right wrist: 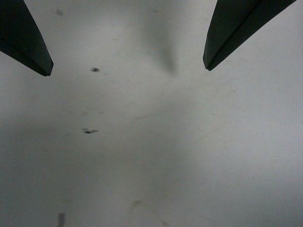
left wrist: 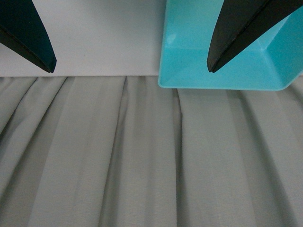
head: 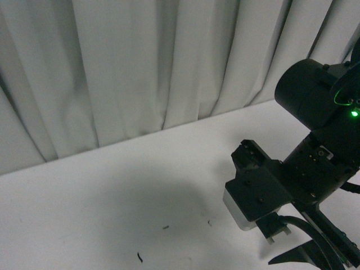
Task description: Wind up and store yellow beetle toy
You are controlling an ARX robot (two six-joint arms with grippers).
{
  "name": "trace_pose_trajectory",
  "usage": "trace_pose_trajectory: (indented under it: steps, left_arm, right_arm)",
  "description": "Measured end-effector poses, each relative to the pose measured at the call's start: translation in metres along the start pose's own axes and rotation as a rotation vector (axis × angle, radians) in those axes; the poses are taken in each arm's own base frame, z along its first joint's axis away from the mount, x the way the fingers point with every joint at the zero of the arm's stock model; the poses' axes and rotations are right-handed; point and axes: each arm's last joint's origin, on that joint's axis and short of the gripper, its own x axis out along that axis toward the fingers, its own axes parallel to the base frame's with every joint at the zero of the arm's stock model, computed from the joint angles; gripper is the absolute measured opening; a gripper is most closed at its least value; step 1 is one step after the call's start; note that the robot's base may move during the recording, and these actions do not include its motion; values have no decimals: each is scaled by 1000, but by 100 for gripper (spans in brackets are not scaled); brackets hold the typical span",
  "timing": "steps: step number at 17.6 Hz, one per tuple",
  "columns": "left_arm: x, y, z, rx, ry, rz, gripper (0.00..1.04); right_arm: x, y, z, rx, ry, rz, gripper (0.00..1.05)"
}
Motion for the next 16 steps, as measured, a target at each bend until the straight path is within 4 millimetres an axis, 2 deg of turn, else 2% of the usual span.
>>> trace_pose_trajectory:
  steps: [3,8,9,10,11,12,14,15,16]
  left_arm:
    - [0,0,0,0,0,0,98]
    - [0,0,0,0,0,0,98]
    - [0,0,0,0,0,1,98]
    - [0,0,0,0,0,0,98]
    - [0,0,0,0,1,0,98]
    - [0,0,0,0,0,2,98]
    - [0,0,0,0,0,0,98]
    - [0,0,0,0,0,0,98]
    - [0,0,0,0,0,0,98]
  right_arm:
    - [-41,-27,17,-58,41,-110,98]
    - [-105,-54,50,-142,79,-327,98]
    - [-108,-60,58,-119,148,-648,91]
    - [-105,-46,62,40,134,-911,80]
    - [-99,-25,61,278,-9,-1094,69]
    - [-103,-11,59,462,-181,-1237,58]
    - [-132,6,70,708,-614,-1393,37]
    - [-135,17,71,780,-730,-1388,26]
    - [-126,28,67,844,-763,-1356,15]
